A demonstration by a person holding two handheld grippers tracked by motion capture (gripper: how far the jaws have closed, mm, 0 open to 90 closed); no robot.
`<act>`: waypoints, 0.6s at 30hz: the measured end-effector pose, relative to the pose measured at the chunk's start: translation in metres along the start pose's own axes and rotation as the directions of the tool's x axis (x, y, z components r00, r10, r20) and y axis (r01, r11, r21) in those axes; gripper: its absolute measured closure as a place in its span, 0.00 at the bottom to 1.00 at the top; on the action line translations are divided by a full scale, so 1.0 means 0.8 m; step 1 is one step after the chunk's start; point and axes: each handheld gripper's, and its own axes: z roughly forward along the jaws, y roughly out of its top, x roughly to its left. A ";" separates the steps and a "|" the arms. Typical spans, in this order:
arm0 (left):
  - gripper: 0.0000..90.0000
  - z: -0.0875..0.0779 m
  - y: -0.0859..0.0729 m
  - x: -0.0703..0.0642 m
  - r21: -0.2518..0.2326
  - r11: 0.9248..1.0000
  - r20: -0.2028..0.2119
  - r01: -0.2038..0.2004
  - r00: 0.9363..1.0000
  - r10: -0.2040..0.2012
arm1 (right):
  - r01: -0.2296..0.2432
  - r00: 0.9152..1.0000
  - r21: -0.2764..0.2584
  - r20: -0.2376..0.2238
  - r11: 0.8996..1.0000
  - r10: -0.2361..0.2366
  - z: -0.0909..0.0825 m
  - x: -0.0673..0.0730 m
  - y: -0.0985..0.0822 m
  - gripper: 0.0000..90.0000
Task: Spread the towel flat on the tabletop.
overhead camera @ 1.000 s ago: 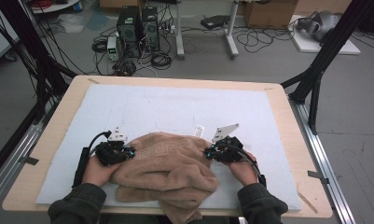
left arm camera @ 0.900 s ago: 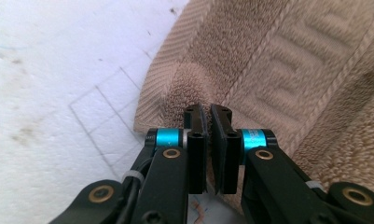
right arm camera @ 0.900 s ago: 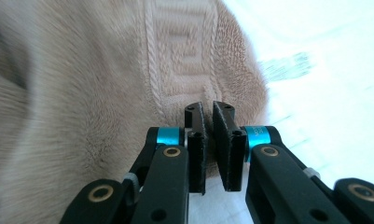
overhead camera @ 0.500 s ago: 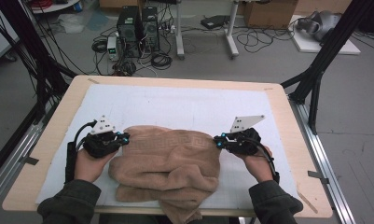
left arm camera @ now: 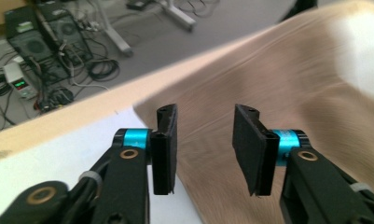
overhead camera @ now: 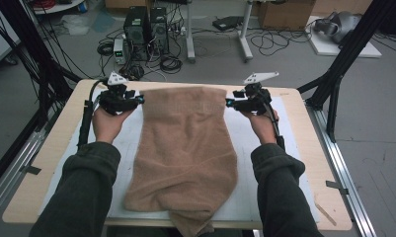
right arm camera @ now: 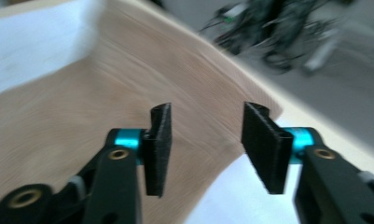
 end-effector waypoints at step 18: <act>0.52 -0.061 -0.157 -0.089 0.083 0.992 0.236 -0.099 0.969 0.077 | 0.093 0.966 0.053 -0.246 0.994 -0.077 -0.032 0.124 -0.147 0.57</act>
